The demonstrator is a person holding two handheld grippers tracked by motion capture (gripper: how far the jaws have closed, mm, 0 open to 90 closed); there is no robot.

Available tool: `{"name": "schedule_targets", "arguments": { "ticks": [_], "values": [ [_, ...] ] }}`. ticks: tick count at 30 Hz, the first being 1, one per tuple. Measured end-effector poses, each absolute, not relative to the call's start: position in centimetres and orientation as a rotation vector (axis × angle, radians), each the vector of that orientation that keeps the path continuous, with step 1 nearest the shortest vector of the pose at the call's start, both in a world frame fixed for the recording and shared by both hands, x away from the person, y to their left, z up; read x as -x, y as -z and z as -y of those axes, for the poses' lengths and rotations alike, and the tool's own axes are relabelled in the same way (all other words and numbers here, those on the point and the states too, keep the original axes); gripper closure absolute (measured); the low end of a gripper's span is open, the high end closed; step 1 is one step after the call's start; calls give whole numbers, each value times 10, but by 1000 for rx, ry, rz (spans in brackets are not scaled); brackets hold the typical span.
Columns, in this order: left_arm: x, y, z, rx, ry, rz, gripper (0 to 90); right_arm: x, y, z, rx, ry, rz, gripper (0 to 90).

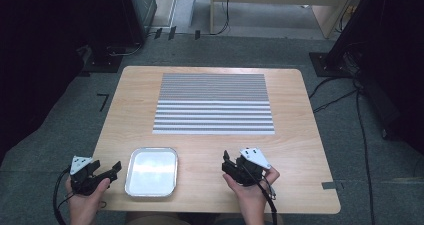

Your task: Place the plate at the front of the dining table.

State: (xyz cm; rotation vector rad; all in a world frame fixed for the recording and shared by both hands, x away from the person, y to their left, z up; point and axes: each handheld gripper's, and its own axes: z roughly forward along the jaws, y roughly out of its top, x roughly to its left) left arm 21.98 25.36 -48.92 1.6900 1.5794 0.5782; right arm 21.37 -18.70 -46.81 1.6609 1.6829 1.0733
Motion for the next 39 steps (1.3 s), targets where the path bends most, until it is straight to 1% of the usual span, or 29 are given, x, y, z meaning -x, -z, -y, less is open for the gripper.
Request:
{"name": "schedule_targets", "arguments": {
  "ticks": [9,12,13,15,17,18,19,21,22,23,28,29,30,33,35,36,39],
  "values": [
    [-219,486,-255,-1665,-551,-1574,196,-215,467,156,-1664,-1160,-1758,238],
    [-218,483,-256,-1639,-541,-1568,214,-216,466,147,-1655,-1206,-1797,228],
    [-218,482,-256,-1633,-540,-1568,242,-216,466,140,-1642,-1258,-1822,222],
    [-217,481,-255,-1627,-531,-1569,258,-216,466,138,-1637,-1271,-1829,217],
    [-217,480,-253,-1621,-518,-1570,303,-216,466,132,-1625,-1290,-1844,219],
    [-217,480,-251,-1623,-502,-1568,340,-216,468,124,-1633,-1292,-1858,248],
    [-217,480,-251,-1623,-502,-1568,351,-216,468,124,-1633,-1292,-1858,248],
    [-216,480,-246,-1636,-486,-1558,374,-217,470,117,-1650,-1327,-1877,351],
    [-216,480,-246,-1636,-486,-1558,383,-217,470,117,-1650,-1327,-1877,351],
    [-215,480,-241,-1652,-485,-1548,391,-218,473,112,-1660,-1360,-1910,421],
    [-214,479,-234,-1678,-489,-1531,432,-218,476,97,-1669,-1318,-1922,572],
    [-214,479,-232,-1681,-490,-1527,432,-218,476,97,-1669,-1318,-1922,572],
    [-214,479,-231,-1684,-489,-1525,439,-217,478,91,-1662,-1324,-1916,594],
    [-214,479,-229,-1681,-487,-1527,444,-217,479,86,-1659,-1319,-1913,604],
    [-213,479,-229,-1682,-486,-1527,455,-216,482,79,-1694,-1336,-1902,634],
    [-213,479,-228,-1687,-485,-1525,463,-216,483,74,-1728,-1326,-1922,664],
    [-213,479,-227,-1695,-485,-1523,477,-215,485,68,-1733,-1319,-1934,697]
  ]
}}
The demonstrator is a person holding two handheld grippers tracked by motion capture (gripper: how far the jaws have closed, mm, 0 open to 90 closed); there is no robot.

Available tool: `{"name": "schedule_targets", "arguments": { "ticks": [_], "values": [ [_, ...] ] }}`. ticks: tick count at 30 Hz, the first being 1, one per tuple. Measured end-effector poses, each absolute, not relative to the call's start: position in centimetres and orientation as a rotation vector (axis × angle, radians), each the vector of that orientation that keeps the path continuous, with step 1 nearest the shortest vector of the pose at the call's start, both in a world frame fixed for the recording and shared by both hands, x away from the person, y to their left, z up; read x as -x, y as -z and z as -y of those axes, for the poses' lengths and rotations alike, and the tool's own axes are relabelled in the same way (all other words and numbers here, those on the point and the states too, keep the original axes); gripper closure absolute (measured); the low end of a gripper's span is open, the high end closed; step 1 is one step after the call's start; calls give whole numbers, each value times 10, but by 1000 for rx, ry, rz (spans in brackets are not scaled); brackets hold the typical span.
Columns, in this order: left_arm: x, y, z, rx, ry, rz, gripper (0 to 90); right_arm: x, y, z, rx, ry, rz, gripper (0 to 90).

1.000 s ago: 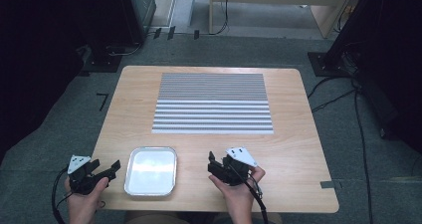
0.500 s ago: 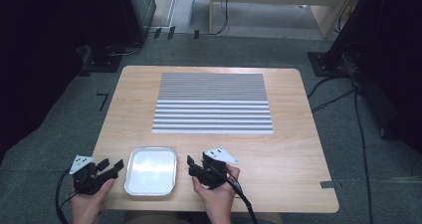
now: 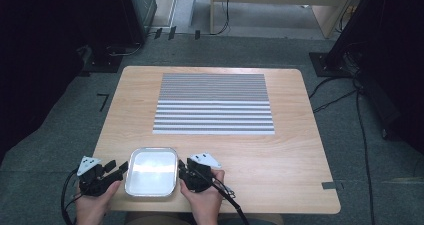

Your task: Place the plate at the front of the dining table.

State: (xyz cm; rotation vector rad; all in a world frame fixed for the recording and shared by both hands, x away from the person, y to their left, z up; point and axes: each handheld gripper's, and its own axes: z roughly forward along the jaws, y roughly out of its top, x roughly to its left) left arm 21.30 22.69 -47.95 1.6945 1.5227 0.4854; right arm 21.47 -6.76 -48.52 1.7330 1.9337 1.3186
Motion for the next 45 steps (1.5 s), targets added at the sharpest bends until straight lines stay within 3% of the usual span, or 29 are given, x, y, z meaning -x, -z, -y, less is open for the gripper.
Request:
{"name": "schedule_targets", "arguments": {
  "ticks": [6,18,45],
  "values": [
    [-213,480,-225,-1713,-470,-1506,522,-214,491,58,-1759,-1314,-1946,779],
    [-210,485,-218,-1747,-460,-1511,655,-211,497,43,-1768,-1292,-1897,846],
    [-211,495,-210,-1772,-467,-1508,664,-204,493,23,-1824,-1257,-1717,900]
  ]
}}
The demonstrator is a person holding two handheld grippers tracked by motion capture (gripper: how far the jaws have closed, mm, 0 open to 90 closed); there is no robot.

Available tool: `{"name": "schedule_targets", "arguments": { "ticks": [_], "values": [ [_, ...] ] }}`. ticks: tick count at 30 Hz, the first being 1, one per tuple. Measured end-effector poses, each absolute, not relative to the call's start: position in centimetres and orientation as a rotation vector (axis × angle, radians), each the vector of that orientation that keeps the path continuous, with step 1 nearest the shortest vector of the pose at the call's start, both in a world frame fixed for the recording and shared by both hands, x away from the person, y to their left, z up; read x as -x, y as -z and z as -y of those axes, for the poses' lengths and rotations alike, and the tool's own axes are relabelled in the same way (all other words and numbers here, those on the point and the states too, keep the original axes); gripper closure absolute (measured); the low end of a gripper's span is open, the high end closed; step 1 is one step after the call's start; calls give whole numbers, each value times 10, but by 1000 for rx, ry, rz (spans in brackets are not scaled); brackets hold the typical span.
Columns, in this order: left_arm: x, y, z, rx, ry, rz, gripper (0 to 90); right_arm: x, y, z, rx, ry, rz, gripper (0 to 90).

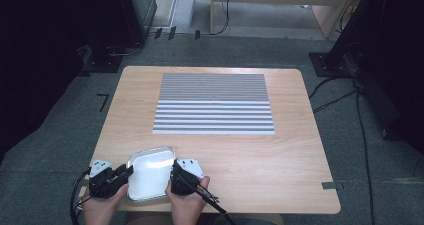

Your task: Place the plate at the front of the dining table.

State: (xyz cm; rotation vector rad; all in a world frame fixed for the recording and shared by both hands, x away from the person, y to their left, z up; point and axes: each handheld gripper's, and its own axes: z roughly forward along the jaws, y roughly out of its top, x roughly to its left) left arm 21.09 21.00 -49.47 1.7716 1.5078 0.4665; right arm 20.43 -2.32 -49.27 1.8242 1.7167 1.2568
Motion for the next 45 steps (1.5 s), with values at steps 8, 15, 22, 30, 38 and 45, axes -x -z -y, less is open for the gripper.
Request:
{"name": "schedule_targets", "arguments": {
  "ticks": [8,15,22,30,38,45],
  "values": [
    [-208,490,-208,-1747,-467,-1493,660,-203,488,34,-1873,-1296,-1618,900],
    [-202,487,-194,-1773,-463,-1454,663,-198,492,43,-1878,-1305,-1581,900],
    [-197,492,-180,-1863,-421,-1478,734,-198,491,46,-1816,-1278,-1651,886],
    [-204,500,-190,-1769,-274,-1533,745,-198,495,44,-1779,-1226,-1713,863],
    [-204,501,-188,-1767,-302,-1525,799,-197,499,39,-1787,-1208,-1673,891],
    [-203,495,-186,-1707,-324,-1519,826,-193,500,42,-1822,-1249,-1622,895]
  ]
}}
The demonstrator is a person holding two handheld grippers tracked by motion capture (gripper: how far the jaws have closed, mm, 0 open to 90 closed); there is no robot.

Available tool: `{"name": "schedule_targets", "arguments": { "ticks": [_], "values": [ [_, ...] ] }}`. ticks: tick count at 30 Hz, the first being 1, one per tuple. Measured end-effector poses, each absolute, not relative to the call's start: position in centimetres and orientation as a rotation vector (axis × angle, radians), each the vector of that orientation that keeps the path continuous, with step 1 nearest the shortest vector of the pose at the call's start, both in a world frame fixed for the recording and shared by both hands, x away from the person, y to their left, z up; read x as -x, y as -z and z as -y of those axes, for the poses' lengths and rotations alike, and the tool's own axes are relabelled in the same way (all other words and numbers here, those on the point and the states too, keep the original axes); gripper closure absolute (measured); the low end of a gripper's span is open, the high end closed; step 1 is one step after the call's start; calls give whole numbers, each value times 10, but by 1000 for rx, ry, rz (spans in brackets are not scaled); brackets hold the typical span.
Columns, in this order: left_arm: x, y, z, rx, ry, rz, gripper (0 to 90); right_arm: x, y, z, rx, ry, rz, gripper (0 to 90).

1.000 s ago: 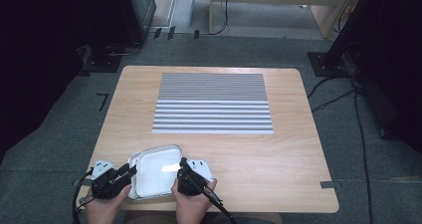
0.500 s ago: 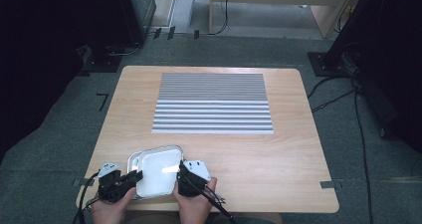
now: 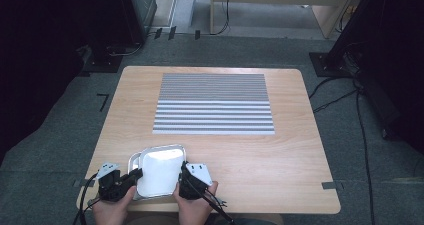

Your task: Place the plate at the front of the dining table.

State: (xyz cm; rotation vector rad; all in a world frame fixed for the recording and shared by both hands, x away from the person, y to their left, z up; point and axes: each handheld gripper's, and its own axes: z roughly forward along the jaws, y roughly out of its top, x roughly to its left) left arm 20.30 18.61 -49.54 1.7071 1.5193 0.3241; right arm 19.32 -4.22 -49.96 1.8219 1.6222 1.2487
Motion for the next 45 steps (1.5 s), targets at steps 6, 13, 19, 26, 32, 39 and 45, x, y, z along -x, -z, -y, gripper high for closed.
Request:
{"name": "schedule_targets", "arguments": {
  "ticks": [6,13,19,26,32,39,45],
  "values": [
    [-200,489,-179,-1713,-389,-1500,840,-191,498,48,-1823,-1291,-1604,897],
    [-204,481,-168,-1721,-408,-1469,841,-193,493,59,-1825,-1316,-1586,898],
    [-210,475,-153,-1729,-393,-1435,836,-197,484,76,-1797,-1316,-1586,898],
    [-217,470,-138,-1723,-385,-1413,835,-201,476,92,-1769,-1307,-1574,898],
    [-223,461,-126,-1725,-390,-1388,833,-206,467,107,-1755,-1321,-1559,898],
    [-233,452,-112,-1724,-385,-1361,830,-213,458,119,-1736,-1323,-1548,898],
    [-242,446,-103,-1719,-371,-1349,831,-221,452,131,-1722,-1332,-1550,898]
  ]
}}
